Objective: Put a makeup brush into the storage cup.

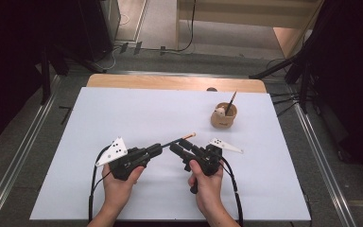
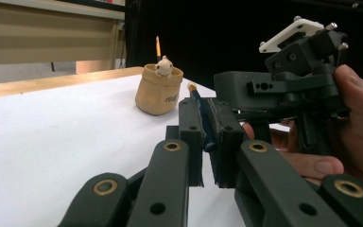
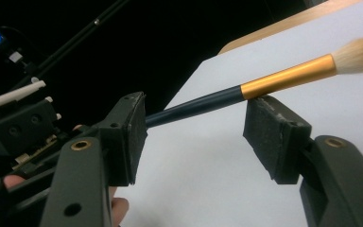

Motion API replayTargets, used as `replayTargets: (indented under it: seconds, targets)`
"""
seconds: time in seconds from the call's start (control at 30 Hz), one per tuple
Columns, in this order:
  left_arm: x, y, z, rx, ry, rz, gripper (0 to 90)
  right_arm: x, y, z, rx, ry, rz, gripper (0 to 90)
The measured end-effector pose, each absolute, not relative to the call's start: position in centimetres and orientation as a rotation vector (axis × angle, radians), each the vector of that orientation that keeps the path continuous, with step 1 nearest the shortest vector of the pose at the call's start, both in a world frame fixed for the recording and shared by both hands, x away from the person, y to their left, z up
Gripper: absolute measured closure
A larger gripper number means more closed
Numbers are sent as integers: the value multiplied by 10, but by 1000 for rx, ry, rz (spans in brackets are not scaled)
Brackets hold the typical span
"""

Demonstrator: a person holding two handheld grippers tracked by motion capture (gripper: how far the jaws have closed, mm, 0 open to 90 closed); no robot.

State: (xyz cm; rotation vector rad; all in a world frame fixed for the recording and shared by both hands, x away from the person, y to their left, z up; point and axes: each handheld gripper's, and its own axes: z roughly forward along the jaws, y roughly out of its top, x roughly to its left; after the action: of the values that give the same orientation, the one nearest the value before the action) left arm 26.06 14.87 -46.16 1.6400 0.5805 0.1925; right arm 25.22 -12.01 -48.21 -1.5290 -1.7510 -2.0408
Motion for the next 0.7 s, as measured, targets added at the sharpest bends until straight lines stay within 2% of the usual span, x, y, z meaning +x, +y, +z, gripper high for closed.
replayTargets:
  seconds: [0.23, 0.37, 0.5, 0.57, 0.6, 0.63, 0.67, 0.7]
  targets:
    - [258, 143, -463, 1655, 557, 193, 853, 255, -122, -485, -1536, -1709, -2026, 448]
    - [257, 141, -465, 1669, 541, 180, 853, 255, -124, -485, -1530, -1682, -2036, 502]
    - [255, 137, -466, 1699, 528, 186, 853, 256, -128, -488, -1514, -1616, -2027, 622]
    - [256, 136, -468, 1719, 525, 167, 849, 257, -129, -488, -1483, -1598, -2032, 722]
    - [257, 135, -469, 1725, 525, 142, 812, 257, -130, -487, -1463, -1598, -2039, 819]
    - [258, 134, -470, 1736, 534, 136, 743, 256, -130, -487, -1469, -1613, -2048, 840]
    - [258, 134, -470, 1741, 541, 144, 623, 255, -131, -486, -1468, -1626, -2059, 841]
    - [257, 134, -469, 1752, 562, 170, 559, 255, -131, -486, -1465, -1630, -2060, 842]
